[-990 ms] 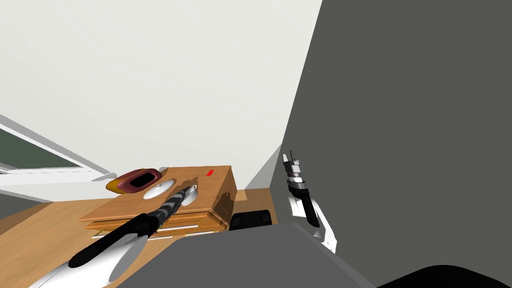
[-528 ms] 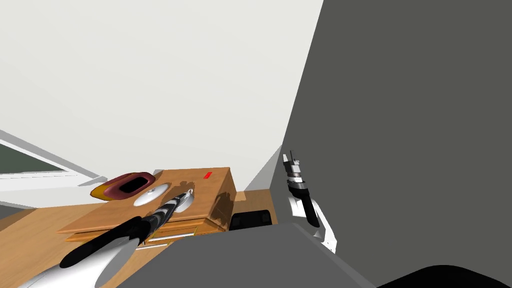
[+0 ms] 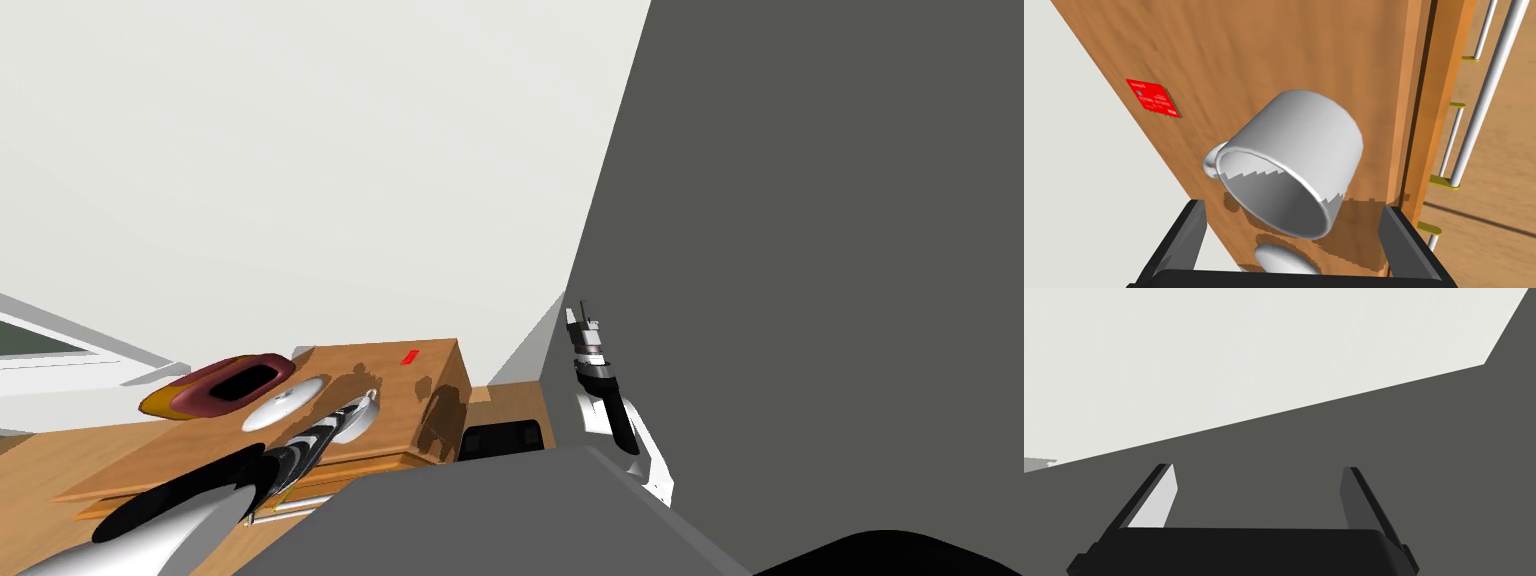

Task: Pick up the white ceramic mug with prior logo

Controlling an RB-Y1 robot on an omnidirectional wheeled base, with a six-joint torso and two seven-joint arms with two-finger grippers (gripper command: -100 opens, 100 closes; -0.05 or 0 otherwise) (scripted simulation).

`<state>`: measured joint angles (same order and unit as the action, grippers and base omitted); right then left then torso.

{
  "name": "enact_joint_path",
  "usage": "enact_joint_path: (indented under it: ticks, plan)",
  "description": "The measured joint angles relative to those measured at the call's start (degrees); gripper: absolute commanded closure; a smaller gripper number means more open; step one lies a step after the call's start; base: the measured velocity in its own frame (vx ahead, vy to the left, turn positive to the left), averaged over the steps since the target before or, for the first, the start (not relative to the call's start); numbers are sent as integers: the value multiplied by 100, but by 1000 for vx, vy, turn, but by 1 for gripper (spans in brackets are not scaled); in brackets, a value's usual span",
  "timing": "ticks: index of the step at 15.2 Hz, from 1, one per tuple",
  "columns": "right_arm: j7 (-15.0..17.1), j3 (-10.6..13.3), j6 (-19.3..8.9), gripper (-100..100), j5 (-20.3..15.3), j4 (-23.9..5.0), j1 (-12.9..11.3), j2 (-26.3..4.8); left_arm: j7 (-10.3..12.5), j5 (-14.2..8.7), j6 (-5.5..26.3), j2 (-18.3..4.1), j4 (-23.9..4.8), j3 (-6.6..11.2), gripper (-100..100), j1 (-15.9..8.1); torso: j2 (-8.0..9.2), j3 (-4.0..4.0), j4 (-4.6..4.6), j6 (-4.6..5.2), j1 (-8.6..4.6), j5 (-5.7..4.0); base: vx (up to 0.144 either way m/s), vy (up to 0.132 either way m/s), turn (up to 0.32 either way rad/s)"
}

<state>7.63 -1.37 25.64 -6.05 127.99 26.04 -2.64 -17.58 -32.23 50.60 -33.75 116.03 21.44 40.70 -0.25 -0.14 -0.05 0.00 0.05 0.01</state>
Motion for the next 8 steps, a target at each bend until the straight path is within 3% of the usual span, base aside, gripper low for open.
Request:
enact_joint_path:
  ticks: [8]
  plan:
    - [0,0,0,0,0,0,0,0,-156,-282,809,-197,-189,164,-100,82,-1,-1,0,0,-2,0,67,10,-29]
